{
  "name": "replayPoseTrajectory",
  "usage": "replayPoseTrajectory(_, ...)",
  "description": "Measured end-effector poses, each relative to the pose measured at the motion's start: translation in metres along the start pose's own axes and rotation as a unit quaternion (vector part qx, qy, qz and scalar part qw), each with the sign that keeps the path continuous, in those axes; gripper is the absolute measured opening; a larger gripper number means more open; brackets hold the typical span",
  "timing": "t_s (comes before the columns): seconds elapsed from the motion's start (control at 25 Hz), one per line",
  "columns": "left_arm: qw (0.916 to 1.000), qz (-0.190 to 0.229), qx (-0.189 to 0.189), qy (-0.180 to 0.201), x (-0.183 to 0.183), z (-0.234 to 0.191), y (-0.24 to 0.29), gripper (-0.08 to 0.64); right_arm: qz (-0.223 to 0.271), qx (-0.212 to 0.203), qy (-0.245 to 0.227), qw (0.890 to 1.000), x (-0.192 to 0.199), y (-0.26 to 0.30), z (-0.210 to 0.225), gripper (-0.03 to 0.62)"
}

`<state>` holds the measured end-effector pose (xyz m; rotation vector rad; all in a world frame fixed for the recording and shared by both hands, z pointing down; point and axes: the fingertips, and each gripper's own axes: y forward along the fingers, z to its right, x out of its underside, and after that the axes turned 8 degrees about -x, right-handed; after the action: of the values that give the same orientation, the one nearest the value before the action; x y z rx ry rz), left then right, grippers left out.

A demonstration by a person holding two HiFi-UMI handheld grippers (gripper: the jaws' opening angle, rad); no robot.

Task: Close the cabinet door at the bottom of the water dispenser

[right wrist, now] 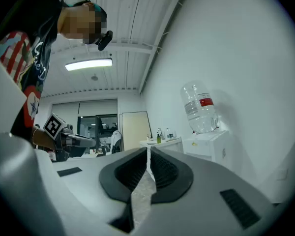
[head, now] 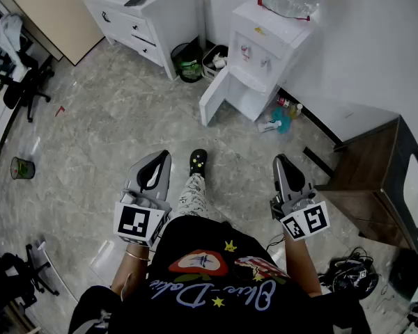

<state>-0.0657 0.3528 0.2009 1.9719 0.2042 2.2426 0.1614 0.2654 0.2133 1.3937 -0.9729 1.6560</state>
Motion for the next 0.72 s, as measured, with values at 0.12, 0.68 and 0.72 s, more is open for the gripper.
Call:
replayPoseTrajectory(0.12,0.9999,0.011,0.011,0.005,0.002,-0.031,0.055,-0.012,0.012,-0.014,0.053,0.998,0.023,0.058,0.018,0.017)
replayPoseTrajectory(0.68,0.9838,-0.117,0.125,0.055,0.207,-0.11,0.344,-0.012,-0.096,0.052,0.123,0.986,0.217,0.313,0.143,0.017)
replayPoseTrajectory(0.72,0.9813,-0.128,0.128,0.065,0.229,-0.111,0.356,-0.012,-0.099,0.058,0.127,0.985,0.233,0.322,0.152,0.017)
